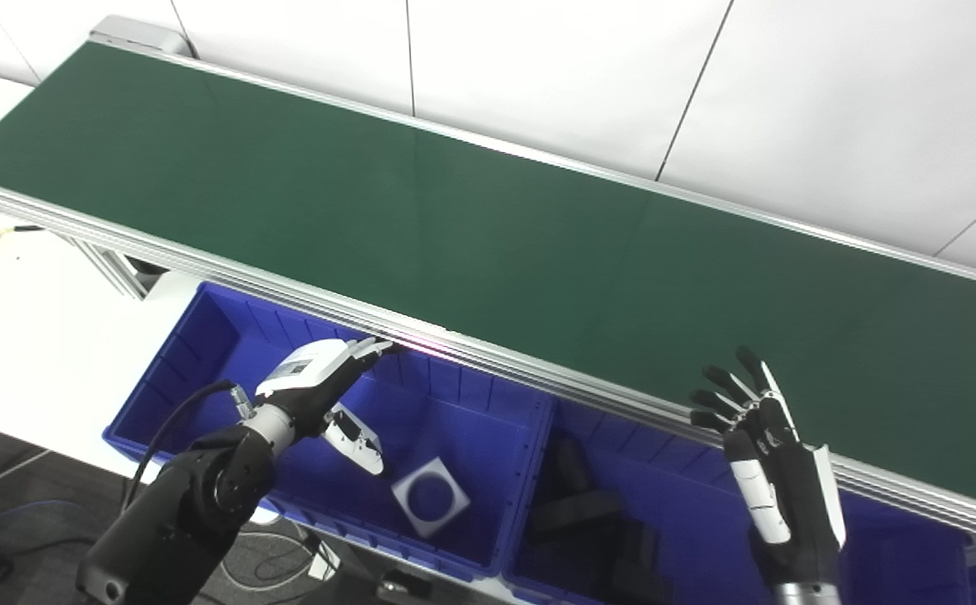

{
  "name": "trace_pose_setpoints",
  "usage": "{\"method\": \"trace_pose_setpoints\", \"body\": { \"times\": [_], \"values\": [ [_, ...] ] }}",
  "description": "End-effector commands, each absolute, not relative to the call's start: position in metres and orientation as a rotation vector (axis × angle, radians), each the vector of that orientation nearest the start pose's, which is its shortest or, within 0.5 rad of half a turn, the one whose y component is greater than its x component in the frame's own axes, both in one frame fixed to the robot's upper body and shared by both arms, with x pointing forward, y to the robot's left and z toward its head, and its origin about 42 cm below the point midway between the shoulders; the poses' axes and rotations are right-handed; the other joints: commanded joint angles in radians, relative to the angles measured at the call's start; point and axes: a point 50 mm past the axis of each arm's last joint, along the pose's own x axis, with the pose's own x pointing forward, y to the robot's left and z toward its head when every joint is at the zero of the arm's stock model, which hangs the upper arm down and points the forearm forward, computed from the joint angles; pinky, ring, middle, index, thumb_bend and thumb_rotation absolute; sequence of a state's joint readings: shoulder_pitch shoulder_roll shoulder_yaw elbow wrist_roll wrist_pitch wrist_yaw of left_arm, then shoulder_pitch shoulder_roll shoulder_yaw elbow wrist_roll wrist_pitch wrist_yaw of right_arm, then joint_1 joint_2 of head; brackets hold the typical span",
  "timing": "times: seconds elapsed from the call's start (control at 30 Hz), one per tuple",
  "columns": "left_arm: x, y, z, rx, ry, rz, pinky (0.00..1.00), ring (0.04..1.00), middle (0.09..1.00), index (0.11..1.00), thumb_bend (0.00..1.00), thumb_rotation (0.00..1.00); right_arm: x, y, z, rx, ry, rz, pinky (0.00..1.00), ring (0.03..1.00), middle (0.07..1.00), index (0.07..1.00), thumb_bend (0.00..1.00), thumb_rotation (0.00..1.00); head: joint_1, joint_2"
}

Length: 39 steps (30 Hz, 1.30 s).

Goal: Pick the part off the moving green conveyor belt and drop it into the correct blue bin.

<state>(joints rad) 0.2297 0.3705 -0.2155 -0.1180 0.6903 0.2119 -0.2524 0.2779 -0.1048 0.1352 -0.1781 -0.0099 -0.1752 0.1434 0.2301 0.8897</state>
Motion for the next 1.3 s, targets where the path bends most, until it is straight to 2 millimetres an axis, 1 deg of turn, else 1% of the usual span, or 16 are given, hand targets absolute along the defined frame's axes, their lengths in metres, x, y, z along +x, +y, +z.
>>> {"method": "trace_pose_setpoints", "body": {
  "times": [0.0, 0.07, 0.1, 0.17, 0.27, 0.43, 0.57, 0.73, 0.77, 0.8, 0.83, 1.0, 1.03, 1.2, 1.23, 1.27],
  "values": [
    [0.197, 0.285, 0.071, 1.022, 0.319, -0.335, 0.84, 0.987, 1.0, 1.0, 0.84, 0.39, 0.191, -0.209, 0.101, -0.082, -0.119, 0.228, 0.69, 0.774, 0.847, 0.951, 0.65, 0.78, -0.003, -0.002],
    [0.197, 0.285, 0.073, 0.999, 0.27, -0.313, 0.81, 0.958, 1.0, 1.0, 0.74, 0.6, 0.19, -0.209, 0.101, -0.081, -0.118, 0.229, 0.69, 0.777, 0.849, 0.949, 0.65, 0.77, -0.006, -0.006],
    [0.197, 0.284, 0.074, 0.976, 0.243, -0.301, 0.77, 0.927, 0.996, 1.0, 0.73, 0.79, 0.19, -0.209, 0.1, -0.081, -0.117, 0.23, 0.7, 0.779, 0.849, 0.948, 0.64, 0.77, -0.006, -0.007],
    [0.196, 0.283, 0.079, 0.904, 0.183, -0.27, 0.76, 0.916, 0.982, 1.0, 0.76, 0.94, 0.19, -0.209, 0.1, -0.08, -0.117, 0.231, 0.69, 0.777, 0.847, 0.944, 0.64, 0.76, -0.007, -0.011],
    [0.196, 0.279, 0.093, 0.811, 0.101, -0.24, 0.75, 0.904, 0.966, 1.0, 0.8, 0.99, 0.19, -0.209, 0.099, -0.08, -0.116, 0.232, 0.69, 0.776, 0.847, 0.942, 0.65, 0.76, -0.02, -0.018],
    [0.196, 0.271, 0.112, 0.685, -0.038, -0.218, 0.7, 0.813, 0.893, 0.938, 0.82, 0.97, 0.188, -0.208, 0.097, -0.076, -0.112, 0.237, 0.7, 0.774, 0.845, 0.94, 0.65, 0.77, -0.047, -0.032],
    [0.198, 0.259, 0.132, 0.591, -0.146, -0.225, 0.67, 0.769, 0.843, 0.901, 0.81, 0.97, 0.187, -0.206, 0.095, -0.078, -0.11, 0.241, 0.69, 0.773, 0.843, 0.939, 0.64, 0.77, -0.067, -0.047],
    [0.198, 0.241, 0.149, 0.415, -0.207, -0.278, 0.69, 0.759, 0.81, 0.874, 0.83, 0.99, 0.184, -0.204, 0.09, -0.08, -0.106, 0.245, 0.69, 0.775, 0.844, 0.943, 0.63, 0.77, -0.114, -0.086],
    [0.198, 0.238, 0.151, 0.397, -0.211, -0.287, 0.69, 0.764, 0.806, 0.873, 0.86, 1.0, 0.184, -0.204, 0.089, -0.08, -0.105, 0.245, 0.69, 0.775, 0.844, 0.943, 0.63, 0.76, -0.114, -0.086],
    [0.199, 0.233, 0.153, 0.381, -0.212, -0.307, 0.69, 0.766, 0.804, 0.872, 0.88, 1.0, 0.183, -0.203, 0.088, -0.078, -0.104, 0.247, 0.69, 0.775, 0.844, 0.943, 0.63, 0.76, -0.129, -0.104],
    [0.199, 0.23, 0.155, 0.369, -0.214, -0.321, 0.7, 0.769, 0.803, 0.87, 0.89, 1.0, 0.182, -0.202, 0.087, -0.077, -0.103, 0.248, 0.7, 0.776, 0.846, 0.944, 0.63, 0.76, -0.129, -0.104],
    [0.201, 0.219, 0.151, 0.317, -0.206, -0.383, 0.71, 0.779, 0.811, 0.864, 0.89, 0.97, 0.181, -0.198, 0.082, -0.079, -0.106, 0.25, 0.69, 0.774, 0.847, 0.943, 0.63, 0.77, -0.18, -0.142],
    [0.202, 0.218, 0.148, 0.309, -0.208, -0.396, 0.71, 0.778, 0.811, 0.865, 0.88, 0.97, 0.181, -0.196, 0.08, -0.078, -0.106, 0.25, 0.68, 0.774, 0.848, 0.943, 0.63, 0.77, -0.203, -0.155],
    [0.207, 0.212, 0.133, 0.273, -0.189, -0.437, 0.7, 0.777, 0.811, 0.861, 0.85, 0.92, 0.179, -0.19, 0.076, -0.083, -0.109, 0.258, 0.68, 0.767, 0.844, 0.936, 0.67, 0.78, -0.265, -0.181],
    [0.208, 0.212, 0.13, 0.264, -0.181, -0.442, 0.7, 0.771, 0.807, 0.859, 0.84, 0.91, 0.178, -0.188, 0.075, -0.081, -0.11, 0.261, 0.68, 0.769, 0.846, 0.936, 0.67, 0.77, -0.3, -0.193],
    [0.209, 0.211, 0.126, 0.253, -0.168, -0.445, 0.7, 0.769, 0.806, 0.857, 0.84, 0.91, 0.178, -0.186, 0.074, -0.079, -0.11, 0.264, 0.68, 0.77, 0.848, 0.937, 0.67, 0.77, -0.3, -0.193]
  ]
}}
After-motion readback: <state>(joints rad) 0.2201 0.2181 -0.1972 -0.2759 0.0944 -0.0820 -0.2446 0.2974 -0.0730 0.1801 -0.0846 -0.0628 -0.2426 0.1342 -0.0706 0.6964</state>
